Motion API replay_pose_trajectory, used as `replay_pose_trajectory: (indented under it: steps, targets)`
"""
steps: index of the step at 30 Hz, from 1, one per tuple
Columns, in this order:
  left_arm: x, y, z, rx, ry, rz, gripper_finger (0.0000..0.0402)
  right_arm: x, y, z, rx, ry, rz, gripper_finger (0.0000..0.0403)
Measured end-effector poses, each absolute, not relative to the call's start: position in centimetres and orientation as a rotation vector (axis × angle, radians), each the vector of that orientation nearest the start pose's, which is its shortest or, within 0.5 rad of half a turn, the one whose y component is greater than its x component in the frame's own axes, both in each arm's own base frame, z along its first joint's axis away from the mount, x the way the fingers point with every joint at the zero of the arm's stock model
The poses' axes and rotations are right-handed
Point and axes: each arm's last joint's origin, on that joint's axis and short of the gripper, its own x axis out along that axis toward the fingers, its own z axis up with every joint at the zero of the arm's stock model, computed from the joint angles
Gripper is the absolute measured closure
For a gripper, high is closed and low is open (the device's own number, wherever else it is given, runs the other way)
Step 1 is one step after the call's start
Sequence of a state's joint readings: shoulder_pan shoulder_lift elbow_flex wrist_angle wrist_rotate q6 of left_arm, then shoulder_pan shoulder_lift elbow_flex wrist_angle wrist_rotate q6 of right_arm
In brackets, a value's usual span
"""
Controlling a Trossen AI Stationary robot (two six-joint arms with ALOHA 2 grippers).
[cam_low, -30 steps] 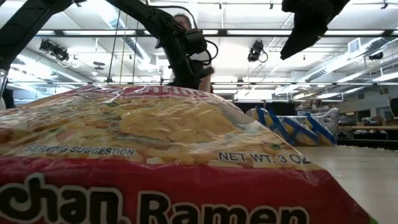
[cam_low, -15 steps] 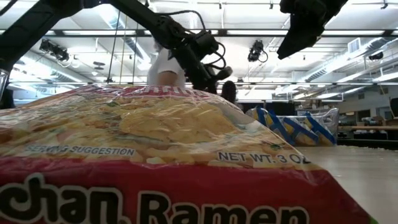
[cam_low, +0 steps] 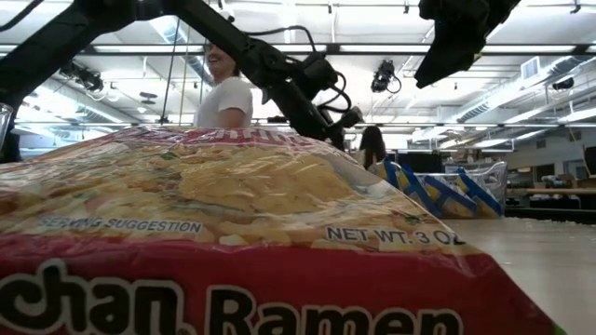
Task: Sort Maruchan noodles
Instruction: Put the green noodle pack into the top left transparent bin
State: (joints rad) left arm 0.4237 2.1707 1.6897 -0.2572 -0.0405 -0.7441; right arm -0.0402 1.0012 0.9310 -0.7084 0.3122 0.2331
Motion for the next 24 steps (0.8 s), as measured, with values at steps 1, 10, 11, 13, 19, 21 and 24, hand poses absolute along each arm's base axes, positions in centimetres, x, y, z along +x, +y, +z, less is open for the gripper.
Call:
replay_pose_trajectory:
  steps: [1, 10, 11, 13, 19, 21, 24]
  targets:
    - [44.3, 20.1, 19.8, -0.836, 0.516, 0.699, 0.0276, 19.4, -1.7, 30.2, 0.113, 0.730, -0.422, 0.0209]
    - [44.4, 20.9, 20.5, -0.893, 0.411, 0.724, 0.0208, 19.4, -1.7, 30.2, 0.114, 0.726, -0.421, 0.0209]
    - [44.3, 21.1, 20.5, -0.897, 0.407, 0.729, 0.0203, 19.4, -1.7, 30.2, 0.114, 0.725, -0.421, 0.0209]
    - [44.2, 21.3, 20.5, -0.905, 0.402, 0.726, 0.0191, 19.4, -1.7, 30.2, 0.113, 0.726, -0.421, 0.0209]
    - [43.7, 22.3, 20.5, -0.964, 0.443, 0.608, 0.0145, 19.4, -2.1, 30.3, 0.112, 0.719, -0.437, 0.0209]
    - [43.6, 22.4, 20.5, -0.964, 0.455, 0.575, 0.0131, 19.4, -2.2, 30.3, 0.099, 0.722, -0.437, 0.0209]
    - [43.5, 22.5, 20.9, -0.919, 0.469, 0.544, 0.0121, 19.4, -2.4, 30.2, 0.095, 0.724, -0.444, 0.0209]
